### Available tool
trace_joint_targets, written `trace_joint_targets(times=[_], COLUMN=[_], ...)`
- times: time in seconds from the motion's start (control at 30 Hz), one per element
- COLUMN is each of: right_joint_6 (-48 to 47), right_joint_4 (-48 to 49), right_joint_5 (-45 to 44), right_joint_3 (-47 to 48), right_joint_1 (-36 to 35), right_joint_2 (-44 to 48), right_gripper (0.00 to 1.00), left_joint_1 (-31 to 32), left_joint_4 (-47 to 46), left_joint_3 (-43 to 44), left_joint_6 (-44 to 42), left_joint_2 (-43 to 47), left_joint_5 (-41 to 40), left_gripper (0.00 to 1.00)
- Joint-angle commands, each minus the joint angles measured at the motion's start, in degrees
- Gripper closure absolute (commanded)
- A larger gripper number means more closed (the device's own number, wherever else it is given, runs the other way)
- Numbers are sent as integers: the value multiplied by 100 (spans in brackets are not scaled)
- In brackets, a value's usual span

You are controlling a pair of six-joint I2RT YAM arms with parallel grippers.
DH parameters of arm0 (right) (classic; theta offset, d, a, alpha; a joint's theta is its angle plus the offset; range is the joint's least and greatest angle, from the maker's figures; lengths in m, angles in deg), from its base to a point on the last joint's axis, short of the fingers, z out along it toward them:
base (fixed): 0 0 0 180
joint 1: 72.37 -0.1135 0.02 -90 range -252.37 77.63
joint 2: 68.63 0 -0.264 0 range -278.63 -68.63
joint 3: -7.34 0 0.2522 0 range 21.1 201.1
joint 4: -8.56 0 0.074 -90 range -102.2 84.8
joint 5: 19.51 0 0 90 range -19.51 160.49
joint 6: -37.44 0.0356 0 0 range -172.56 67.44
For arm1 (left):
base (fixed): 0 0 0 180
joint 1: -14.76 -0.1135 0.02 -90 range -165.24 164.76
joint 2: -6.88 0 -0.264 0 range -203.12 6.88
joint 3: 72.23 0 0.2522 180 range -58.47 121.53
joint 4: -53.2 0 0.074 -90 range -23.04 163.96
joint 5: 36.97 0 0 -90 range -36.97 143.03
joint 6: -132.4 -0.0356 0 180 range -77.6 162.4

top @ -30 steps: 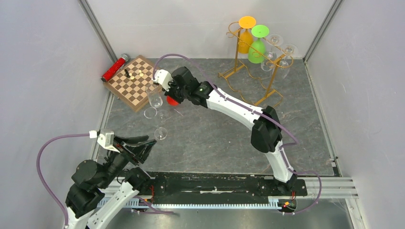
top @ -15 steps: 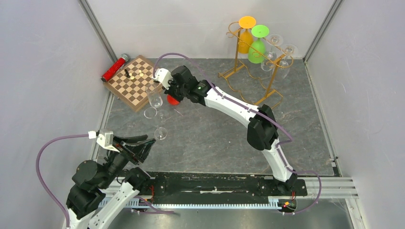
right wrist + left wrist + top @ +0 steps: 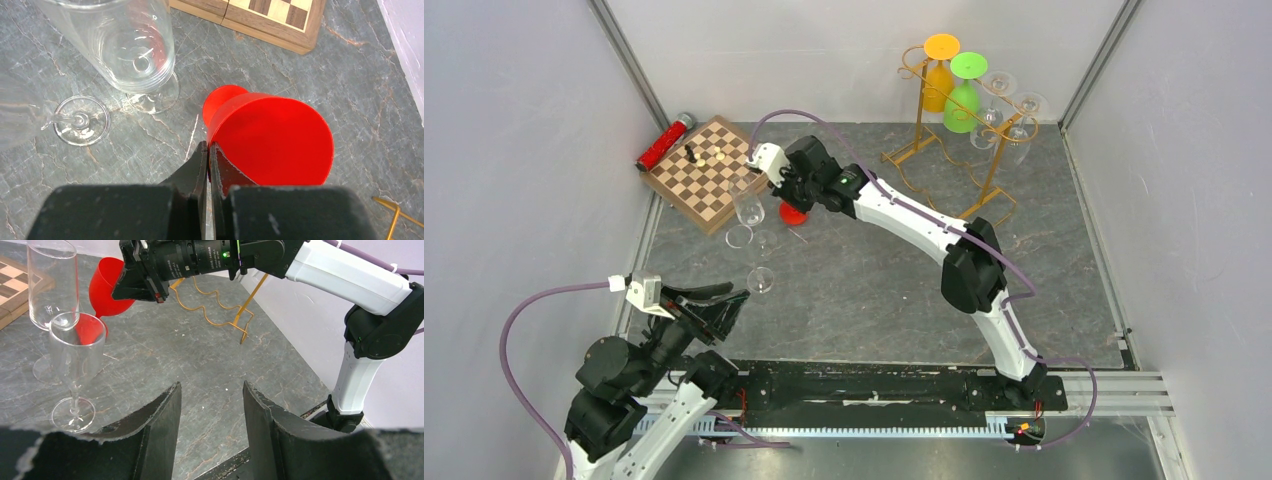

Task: Take the wine glass off the wine glass rack
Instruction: Place the wine glass at the center of the board.

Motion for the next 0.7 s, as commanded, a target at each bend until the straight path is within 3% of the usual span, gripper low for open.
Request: trace_joint_targets(times=[0.0, 0.27, 0.6, 0.67], right_joint_6=[58, 100, 164, 190], right_joint_4=[43, 82, 255, 316], right_joint_5=[110, 98, 57, 43], right_joint_3=[274, 334, 385, 395], right_joint_1=[0, 1, -6, -4], right_joint_2=[-105, -281, -372, -376], right_gripper=[100, 97, 76, 68], left_joint_1=[-92, -118, -142, -145], left_joint_4=[-178, -176, -184, -184], left_joint_3=[-21, -21, -21, -23], left_joint_6=[-218, -221, -221, -221], left_joint_2=[87, 78, 78, 78], left_joint_5=[149, 167, 191, 190], left_gripper=[45, 45, 45, 45])
